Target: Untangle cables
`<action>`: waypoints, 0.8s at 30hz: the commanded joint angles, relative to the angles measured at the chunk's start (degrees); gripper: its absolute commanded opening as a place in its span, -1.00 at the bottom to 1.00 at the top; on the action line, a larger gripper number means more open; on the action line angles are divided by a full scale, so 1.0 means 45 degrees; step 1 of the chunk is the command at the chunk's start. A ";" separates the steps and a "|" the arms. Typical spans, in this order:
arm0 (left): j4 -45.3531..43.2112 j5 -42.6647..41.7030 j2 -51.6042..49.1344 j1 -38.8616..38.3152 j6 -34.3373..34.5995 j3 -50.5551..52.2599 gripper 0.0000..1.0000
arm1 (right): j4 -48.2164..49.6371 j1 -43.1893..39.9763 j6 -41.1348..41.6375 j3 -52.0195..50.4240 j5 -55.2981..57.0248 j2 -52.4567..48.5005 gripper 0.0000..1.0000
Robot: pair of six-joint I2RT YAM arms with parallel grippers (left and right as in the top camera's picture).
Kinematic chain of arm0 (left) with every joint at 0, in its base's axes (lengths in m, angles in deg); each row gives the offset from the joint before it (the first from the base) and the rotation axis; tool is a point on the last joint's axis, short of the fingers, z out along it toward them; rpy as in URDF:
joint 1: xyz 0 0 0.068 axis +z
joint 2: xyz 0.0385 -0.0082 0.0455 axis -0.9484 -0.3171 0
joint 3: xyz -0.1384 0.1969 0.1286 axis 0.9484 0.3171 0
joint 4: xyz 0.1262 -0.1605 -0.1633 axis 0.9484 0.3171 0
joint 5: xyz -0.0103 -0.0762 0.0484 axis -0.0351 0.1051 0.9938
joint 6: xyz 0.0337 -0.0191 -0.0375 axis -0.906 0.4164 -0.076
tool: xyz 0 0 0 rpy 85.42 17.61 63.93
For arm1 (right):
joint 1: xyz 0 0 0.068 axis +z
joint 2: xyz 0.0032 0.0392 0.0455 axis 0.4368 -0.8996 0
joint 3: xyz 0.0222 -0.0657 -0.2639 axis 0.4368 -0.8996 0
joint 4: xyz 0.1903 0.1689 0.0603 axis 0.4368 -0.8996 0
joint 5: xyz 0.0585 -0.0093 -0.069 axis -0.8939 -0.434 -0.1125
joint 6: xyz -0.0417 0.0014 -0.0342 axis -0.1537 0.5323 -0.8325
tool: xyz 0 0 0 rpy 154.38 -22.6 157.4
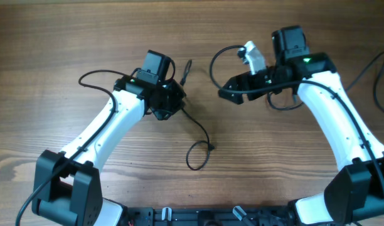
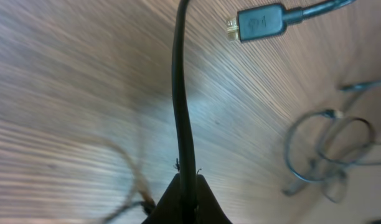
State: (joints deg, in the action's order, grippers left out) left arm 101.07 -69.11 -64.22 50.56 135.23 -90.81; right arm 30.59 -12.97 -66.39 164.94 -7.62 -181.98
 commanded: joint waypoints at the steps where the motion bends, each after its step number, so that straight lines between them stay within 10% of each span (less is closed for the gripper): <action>1: -0.0287 -0.3696 0.0126 0.0767 0.0597 -0.0107 -0.92 | 0.0233 0.0695 -0.0646 -0.0437 -0.1219 -0.0214 0.89; 12: -0.0369 -0.6878 0.0126 0.1656 0.1268 -0.0107 -0.92 | 0.2069 0.2594 0.0374 -0.1175 -0.1166 -0.0243 0.76; 17: -0.0389 -0.8068 0.0126 0.1656 0.1559 -0.0107 -0.92 | 0.2846 0.3206 0.0782 -0.1180 -0.1175 -0.0243 0.11; 20: -0.0675 -0.8087 0.0126 0.1661 0.1588 -0.0107 -0.91 | 0.2987 0.3317 0.0767 -0.1180 -0.1156 -0.0243 -0.91; 24: -0.0831 -0.7028 0.0126 0.1656 0.1365 -0.0107 -0.50 | 0.3497 0.3099 0.2229 -0.1103 -0.0325 -0.0175 -0.91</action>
State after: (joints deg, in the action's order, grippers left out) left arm 97.36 -100.82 -64.28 58.10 141.51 -90.81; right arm 44.53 2.53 -62.10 159.98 -13.28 -182.09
